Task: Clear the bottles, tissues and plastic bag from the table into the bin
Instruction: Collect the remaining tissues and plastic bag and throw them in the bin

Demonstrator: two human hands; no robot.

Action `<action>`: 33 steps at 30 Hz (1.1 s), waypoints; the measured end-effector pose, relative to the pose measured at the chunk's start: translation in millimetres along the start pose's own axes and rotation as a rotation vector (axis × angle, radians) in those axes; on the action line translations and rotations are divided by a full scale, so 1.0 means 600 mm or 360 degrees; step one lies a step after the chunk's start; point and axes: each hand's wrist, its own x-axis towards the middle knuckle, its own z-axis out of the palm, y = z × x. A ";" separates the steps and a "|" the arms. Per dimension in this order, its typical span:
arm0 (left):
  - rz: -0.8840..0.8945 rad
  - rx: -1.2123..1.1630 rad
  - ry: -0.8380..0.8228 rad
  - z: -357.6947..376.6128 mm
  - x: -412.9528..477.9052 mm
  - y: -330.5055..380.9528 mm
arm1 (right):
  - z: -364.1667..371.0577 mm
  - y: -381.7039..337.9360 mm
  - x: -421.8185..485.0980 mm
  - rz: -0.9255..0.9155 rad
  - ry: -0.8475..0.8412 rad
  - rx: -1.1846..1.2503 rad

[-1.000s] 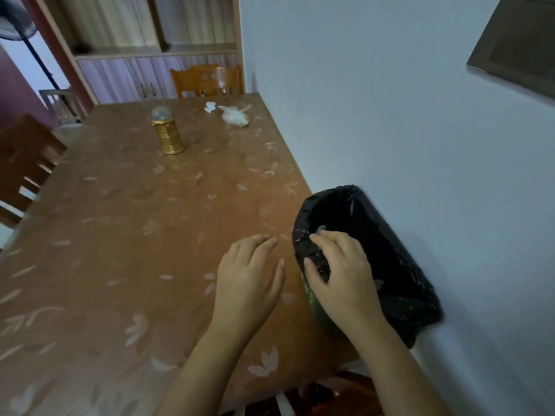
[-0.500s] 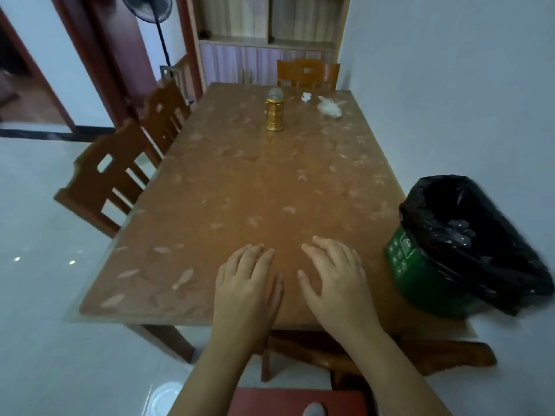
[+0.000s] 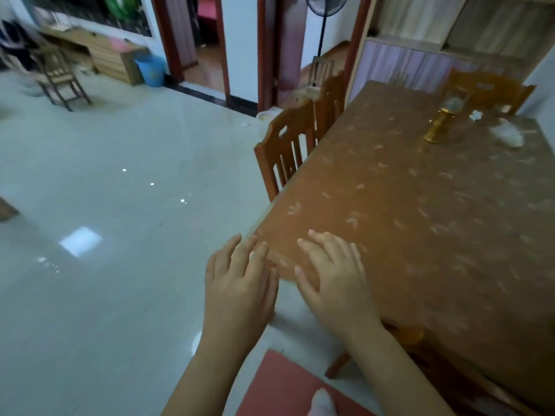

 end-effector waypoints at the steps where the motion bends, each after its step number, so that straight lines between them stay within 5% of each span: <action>1: -0.0038 0.0030 0.0012 -0.006 0.006 -0.018 | 0.009 -0.015 0.014 -0.0037 -0.0009 0.0031; 19: -0.0048 0.0349 0.0302 0.010 0.405 -0.284 | 0.108 -0.116 0.505 -0.0340 0.0371 0.0203; 33: 0.0145 0.0062 0.0125 0.188 0.640 -0.489 | 0.236 -0.116 0.760 -0.0044 0.0399 -0.0047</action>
